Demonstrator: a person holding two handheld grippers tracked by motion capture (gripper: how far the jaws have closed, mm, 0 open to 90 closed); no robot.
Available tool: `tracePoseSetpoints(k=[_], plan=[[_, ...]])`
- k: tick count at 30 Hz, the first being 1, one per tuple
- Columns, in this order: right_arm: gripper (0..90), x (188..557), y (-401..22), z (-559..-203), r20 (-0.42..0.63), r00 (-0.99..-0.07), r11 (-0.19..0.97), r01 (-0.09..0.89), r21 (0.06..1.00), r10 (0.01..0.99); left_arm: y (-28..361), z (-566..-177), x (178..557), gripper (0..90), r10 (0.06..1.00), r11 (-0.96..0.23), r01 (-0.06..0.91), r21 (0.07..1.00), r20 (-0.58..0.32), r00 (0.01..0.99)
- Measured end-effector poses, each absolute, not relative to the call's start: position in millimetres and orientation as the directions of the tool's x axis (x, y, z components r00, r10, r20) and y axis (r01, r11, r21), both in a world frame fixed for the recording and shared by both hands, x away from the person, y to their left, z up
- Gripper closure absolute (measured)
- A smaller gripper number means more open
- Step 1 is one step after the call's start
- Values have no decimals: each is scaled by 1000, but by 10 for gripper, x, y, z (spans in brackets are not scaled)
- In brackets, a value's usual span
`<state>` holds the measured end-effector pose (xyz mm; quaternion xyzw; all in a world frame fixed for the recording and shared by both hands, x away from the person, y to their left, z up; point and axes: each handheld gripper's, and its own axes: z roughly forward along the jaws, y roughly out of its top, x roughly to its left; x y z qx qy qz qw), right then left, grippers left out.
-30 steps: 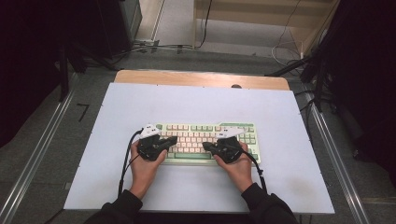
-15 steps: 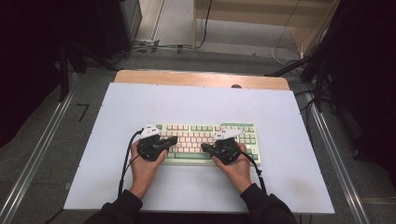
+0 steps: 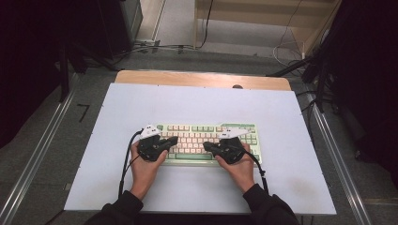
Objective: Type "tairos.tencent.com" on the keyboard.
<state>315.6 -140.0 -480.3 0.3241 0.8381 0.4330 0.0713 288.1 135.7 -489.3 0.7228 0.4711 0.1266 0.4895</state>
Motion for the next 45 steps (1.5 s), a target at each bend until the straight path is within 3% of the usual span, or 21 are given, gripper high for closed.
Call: tracePoseSetpoints(k=[9,21,35,45], plan=[[742,3161,-1594,-4742,170,-755,366,486,794,634,1398,-4853,2857,891,803,-55,548,835,-289,521],[551,3163,-1944,-4688,188,-701,289,503,815,688,1528,-4794,2778,647,809,-17,517,856,-292,510],[443,3131,-2087,-4690,167,-677,281,500,820,717,1562,-4789,2716,408,825,-6,483,876,-268,497],[392,3082,-2216,-4667,167,-667,263,494,829,726,1617,-4788,2668,368,832,2,481,877,-268,486]])
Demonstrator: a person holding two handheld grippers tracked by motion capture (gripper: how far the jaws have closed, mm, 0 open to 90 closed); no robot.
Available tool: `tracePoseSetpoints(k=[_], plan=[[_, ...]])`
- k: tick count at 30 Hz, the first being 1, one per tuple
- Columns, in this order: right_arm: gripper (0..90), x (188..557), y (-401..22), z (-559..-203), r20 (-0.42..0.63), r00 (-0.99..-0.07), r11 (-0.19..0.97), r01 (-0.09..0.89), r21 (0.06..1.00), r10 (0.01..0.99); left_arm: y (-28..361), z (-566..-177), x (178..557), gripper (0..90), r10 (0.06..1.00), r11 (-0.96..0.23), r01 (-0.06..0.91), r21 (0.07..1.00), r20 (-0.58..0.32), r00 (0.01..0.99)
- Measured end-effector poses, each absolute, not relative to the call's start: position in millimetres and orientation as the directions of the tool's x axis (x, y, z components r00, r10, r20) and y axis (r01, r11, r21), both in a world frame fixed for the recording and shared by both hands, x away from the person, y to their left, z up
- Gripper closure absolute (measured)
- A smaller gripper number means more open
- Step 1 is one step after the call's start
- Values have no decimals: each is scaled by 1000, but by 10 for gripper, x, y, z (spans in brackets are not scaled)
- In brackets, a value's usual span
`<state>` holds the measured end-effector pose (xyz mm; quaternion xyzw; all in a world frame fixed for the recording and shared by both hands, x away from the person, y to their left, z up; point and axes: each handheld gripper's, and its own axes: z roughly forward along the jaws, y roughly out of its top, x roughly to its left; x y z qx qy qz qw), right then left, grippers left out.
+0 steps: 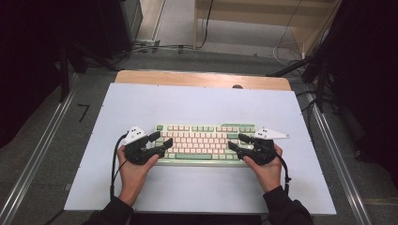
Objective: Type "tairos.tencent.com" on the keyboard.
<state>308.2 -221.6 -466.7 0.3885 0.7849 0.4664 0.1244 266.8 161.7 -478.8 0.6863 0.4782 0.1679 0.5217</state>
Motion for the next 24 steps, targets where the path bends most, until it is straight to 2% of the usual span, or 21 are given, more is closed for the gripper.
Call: tracePoseSetpoints(k=[9,24], plan=[[343,3033,-2327,-4660,161,-664,256,485,836,730,1643,-4791,2644,276,843,19,481,876,-273,464],[304,2957,-2631,-4641,161,-613,215,494,843,774,1755,-4764,2566,235,867,31,478,878,-262,424]])
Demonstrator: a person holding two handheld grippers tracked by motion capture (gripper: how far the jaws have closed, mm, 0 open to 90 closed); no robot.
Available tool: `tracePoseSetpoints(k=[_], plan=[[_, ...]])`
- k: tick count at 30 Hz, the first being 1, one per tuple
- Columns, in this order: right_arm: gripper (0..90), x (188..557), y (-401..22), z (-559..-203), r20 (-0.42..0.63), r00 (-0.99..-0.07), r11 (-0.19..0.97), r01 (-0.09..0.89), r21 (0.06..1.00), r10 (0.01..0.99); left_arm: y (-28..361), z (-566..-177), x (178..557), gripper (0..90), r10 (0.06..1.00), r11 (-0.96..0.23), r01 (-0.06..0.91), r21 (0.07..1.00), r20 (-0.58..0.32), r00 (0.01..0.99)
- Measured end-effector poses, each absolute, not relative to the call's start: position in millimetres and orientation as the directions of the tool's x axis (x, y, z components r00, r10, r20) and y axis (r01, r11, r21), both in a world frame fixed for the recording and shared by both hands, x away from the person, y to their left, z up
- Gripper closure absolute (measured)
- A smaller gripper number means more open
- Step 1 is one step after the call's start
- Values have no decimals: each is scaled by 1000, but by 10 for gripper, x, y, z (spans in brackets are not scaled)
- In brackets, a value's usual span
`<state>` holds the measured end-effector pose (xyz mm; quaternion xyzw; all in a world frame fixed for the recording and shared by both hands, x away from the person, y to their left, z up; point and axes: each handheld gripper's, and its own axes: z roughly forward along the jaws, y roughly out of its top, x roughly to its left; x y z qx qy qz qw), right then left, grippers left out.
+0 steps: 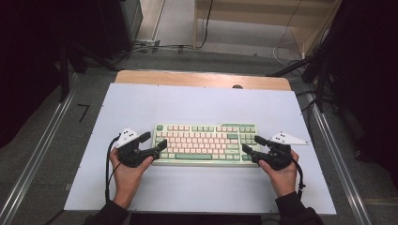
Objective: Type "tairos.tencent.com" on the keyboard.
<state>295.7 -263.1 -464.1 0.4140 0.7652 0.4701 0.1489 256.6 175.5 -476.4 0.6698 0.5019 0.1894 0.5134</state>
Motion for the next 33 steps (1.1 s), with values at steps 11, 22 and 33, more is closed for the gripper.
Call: tracePoseSetpoints(k=[11,22,33], plan=[[281,2900,-2903,-4649,162,-569,190,508,840,806,1849,-4750,2473,216,887,34,471,882,-243,392],[271,2804,-3210,-4659,167,-507,150,526,837,845,2019,-4762,2355,207,906,33,481,876,-229,356],[271,2712,-3476,-4682,150,-440,131,545,828,886,2211,-4806,2282,207,936,35,512,858,-207,284]])
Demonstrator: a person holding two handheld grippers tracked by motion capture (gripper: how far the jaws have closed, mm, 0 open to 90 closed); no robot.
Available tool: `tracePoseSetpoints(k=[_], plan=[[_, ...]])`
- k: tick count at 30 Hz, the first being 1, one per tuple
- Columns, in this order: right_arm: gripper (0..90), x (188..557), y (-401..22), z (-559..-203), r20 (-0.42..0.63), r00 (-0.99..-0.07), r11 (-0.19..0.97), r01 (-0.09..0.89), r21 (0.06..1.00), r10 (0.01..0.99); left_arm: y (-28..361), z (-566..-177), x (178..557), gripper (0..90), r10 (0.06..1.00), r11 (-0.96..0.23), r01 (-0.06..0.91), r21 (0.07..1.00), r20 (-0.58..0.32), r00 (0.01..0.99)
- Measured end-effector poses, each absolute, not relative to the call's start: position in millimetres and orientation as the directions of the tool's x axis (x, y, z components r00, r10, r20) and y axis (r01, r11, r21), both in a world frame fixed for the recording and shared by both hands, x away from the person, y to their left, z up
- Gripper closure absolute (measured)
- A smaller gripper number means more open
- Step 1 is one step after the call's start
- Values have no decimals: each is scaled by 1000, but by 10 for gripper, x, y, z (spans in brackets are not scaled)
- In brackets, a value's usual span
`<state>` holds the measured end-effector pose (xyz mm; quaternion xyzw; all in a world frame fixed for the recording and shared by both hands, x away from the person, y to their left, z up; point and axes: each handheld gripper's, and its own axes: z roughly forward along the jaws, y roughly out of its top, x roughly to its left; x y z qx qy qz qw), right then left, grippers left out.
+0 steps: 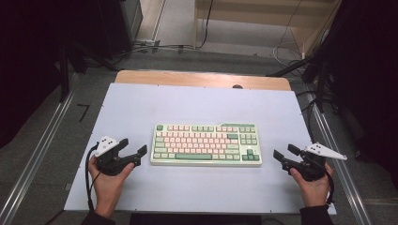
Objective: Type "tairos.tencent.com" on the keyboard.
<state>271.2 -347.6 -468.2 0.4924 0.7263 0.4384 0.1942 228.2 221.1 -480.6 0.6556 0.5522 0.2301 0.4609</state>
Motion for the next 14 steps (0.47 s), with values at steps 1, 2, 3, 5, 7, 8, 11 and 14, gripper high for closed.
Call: tracePoseSetpoints(k=[1,2,3,5,7,8,11,14], plan=[[271,2703,-3505,-4686,147,-433,129,546,828,890,2229,-4811,2278,207,938,37,515,856,-208,277],[272,2692,-3533,-4690,146,-424,125,549,826,894,2249,-4816,2275,207,940,39,519,854,-208,272],[273,2682,-3564,-4694,148,-416,120,551,826,897,2267,-4821,2271,207,942,43,523,851,-209,263],[273,2665,-3619,-4708,151,-402,112,559,821,903,2304,-4833,2263,208,944,50,532,845,-214,251],[272,2648,-3667,-4723,145,-386,110,566,817,911,2340,-4852,2255,208,945,57,543,838,-220,241],[272,2638,-3686,-4727,143,-378,108,569,815,915,2359,-4863,2250,207,947,58,547,835,-219,234],[268,2622,-3743,-4734,143,-357,96,573,814,923,2409,-4891,2241,207,952,62,570,819,-220,212],[257,2621,-3772,-4738,148,-335,79,578,812,930,2440,-4919,2252,207,959,64,590,805,-213,187]])
